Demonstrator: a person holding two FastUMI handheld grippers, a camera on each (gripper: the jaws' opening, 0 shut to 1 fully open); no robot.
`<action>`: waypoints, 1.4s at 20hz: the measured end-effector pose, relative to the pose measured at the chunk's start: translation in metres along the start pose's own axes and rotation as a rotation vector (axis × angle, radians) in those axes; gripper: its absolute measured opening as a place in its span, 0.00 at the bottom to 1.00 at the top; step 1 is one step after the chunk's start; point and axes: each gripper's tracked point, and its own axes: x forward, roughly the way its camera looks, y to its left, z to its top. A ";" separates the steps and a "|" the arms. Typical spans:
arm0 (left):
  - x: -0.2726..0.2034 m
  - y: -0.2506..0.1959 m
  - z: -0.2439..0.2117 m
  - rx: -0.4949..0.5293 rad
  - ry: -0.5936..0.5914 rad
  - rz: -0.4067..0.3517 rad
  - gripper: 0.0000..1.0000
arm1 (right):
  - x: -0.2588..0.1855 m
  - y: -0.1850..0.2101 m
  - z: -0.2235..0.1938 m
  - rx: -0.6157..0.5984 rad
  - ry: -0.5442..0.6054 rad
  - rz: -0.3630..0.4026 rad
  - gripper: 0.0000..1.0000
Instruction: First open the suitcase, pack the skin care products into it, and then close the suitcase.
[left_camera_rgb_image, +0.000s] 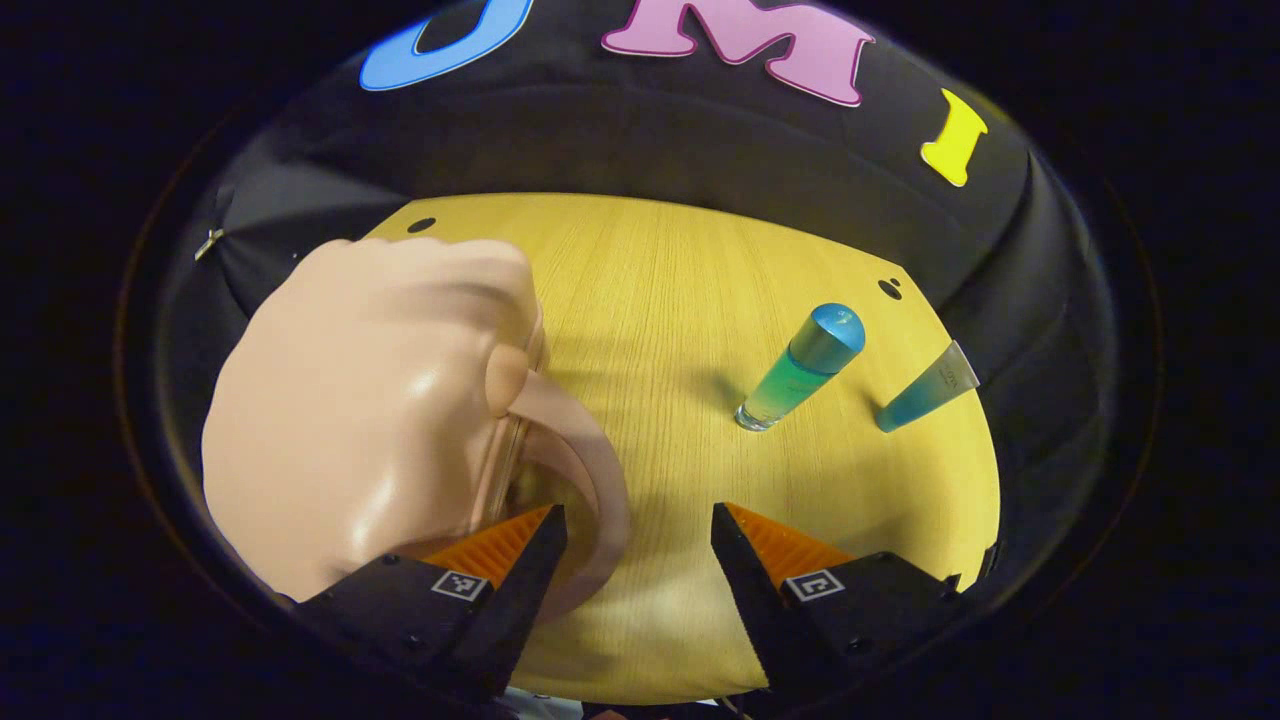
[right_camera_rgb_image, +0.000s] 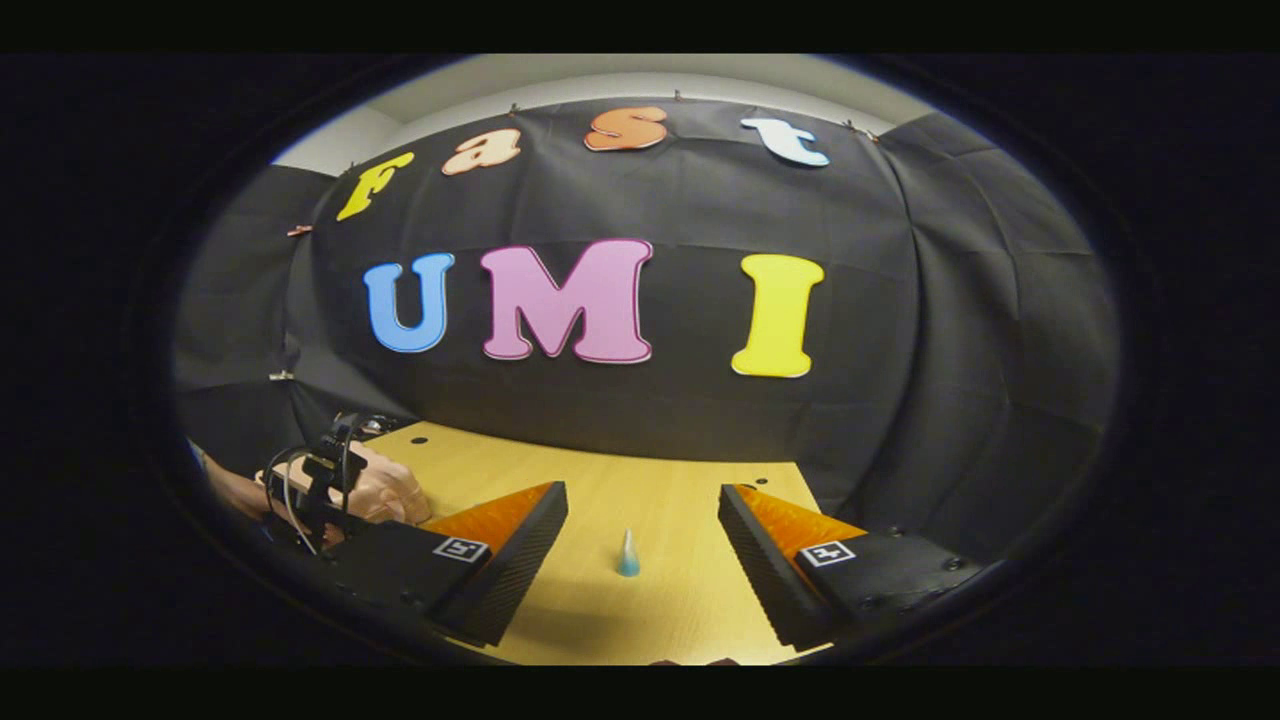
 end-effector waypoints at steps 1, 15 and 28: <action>0.003 0.002 0.001 0.001 0.004 0.006 0.90 | 0.002 -0.004 -0.007 0.006 0.017 -0.003 0.96; -0.048 0.005 0.030 0.129 0.109 -0.075 0.12 | 0.017 0.010 -0.025 0.036 0.083 0.047 0.96; -0.233 0.203 0.173 0.049 -0.211 0.000 0.11 | 0.046 0.072 -0.007 0.027 0.067 0.099 0.96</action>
